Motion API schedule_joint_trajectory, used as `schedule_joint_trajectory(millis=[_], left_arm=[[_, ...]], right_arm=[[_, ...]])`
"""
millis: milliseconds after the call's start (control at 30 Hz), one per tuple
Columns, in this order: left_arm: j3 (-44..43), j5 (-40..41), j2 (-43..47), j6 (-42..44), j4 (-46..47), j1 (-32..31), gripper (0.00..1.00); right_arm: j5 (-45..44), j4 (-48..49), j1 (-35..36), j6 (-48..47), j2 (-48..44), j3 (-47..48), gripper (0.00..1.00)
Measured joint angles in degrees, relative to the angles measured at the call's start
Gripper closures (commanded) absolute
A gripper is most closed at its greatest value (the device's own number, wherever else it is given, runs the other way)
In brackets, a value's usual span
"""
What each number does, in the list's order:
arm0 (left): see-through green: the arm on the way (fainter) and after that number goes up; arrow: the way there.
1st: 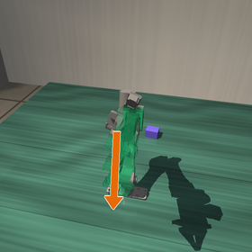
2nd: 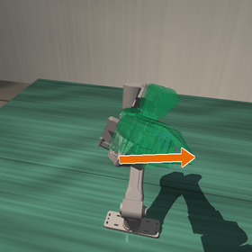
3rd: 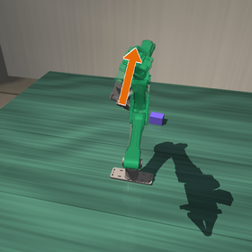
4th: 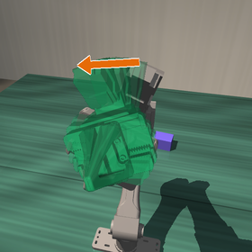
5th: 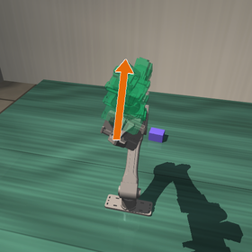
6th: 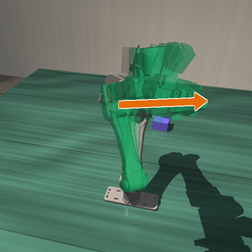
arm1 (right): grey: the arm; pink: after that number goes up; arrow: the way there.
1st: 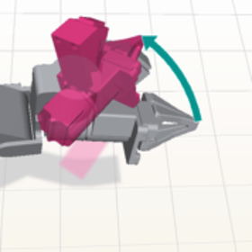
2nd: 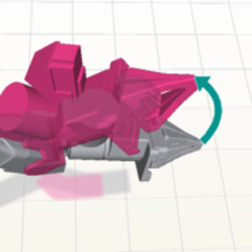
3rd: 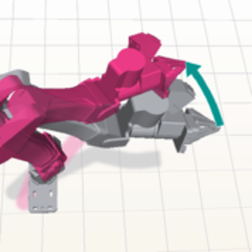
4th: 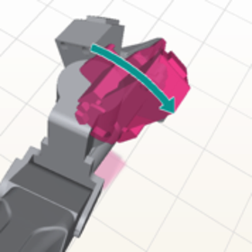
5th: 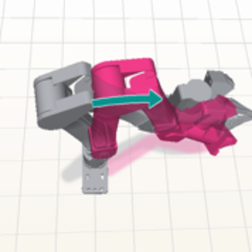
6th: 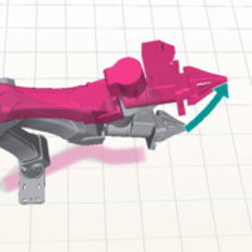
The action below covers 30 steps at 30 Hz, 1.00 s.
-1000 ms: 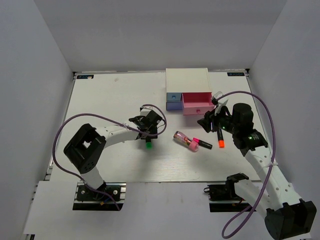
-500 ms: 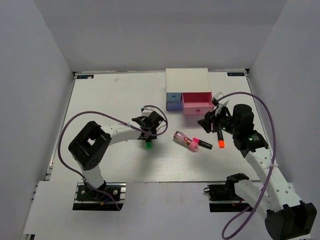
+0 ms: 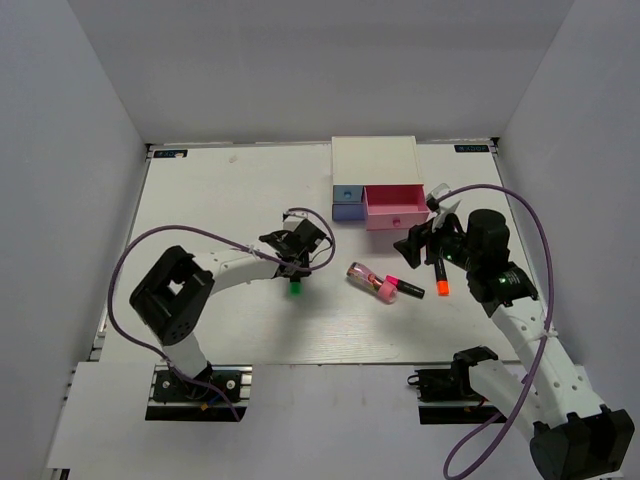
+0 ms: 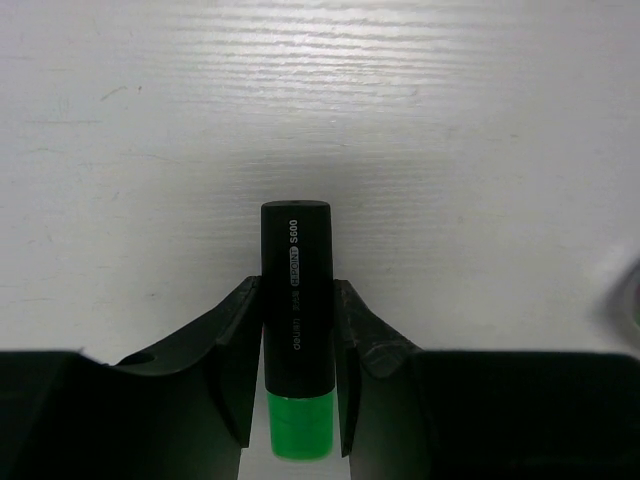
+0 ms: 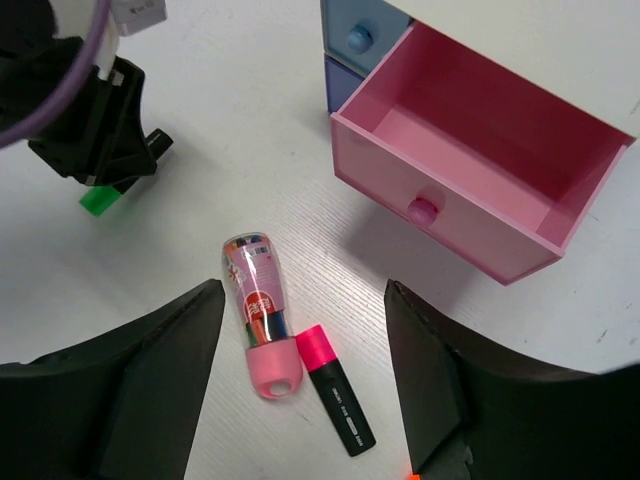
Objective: Sort the stationery into containers
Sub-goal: Pick up the pen from the center of the board, then place the pen in the drawer.
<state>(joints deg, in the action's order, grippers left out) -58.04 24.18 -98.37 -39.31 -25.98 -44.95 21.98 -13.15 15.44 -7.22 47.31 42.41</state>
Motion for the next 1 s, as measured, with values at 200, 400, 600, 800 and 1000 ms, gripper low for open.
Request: schedule_joint_trajectory(millis=[200, 400, 600, 800, 1000], left_arm=[[0.0, -4.1, 9.1, 7.3, 2.6, 0.0, 1.00], [-0.1, -12.9, 18.4, 16.9, 11.0, 0.0, 1.00], [-4.4, -23.9, 19.8, 27.8, 21.5, 0.0, 0.97], [-16.1, -31.9, 11.4, 37.5, 28.5, 0.0, 0.95], [-22.4, -37.2, 0.5, 41.1, 35.6, 0.0, 0.92]], right_arm=[[-0.7, 0.0, 0.0, -0.1, -0.9, 0.0, 0.52], [-2.5, 0.7, 0.0, 0.7, -3.0, -0.1, 0.83], [-5.3, 1.4, 0.0, 0.8, -5.9, -0.2, 0.83], [-7.6, 1.7, 0.0, 0.8, -8.1, -0.2, 0.83], [-8.8, 1.8, 0.0, 0.8, -9.5, -0.2, 0.83]])
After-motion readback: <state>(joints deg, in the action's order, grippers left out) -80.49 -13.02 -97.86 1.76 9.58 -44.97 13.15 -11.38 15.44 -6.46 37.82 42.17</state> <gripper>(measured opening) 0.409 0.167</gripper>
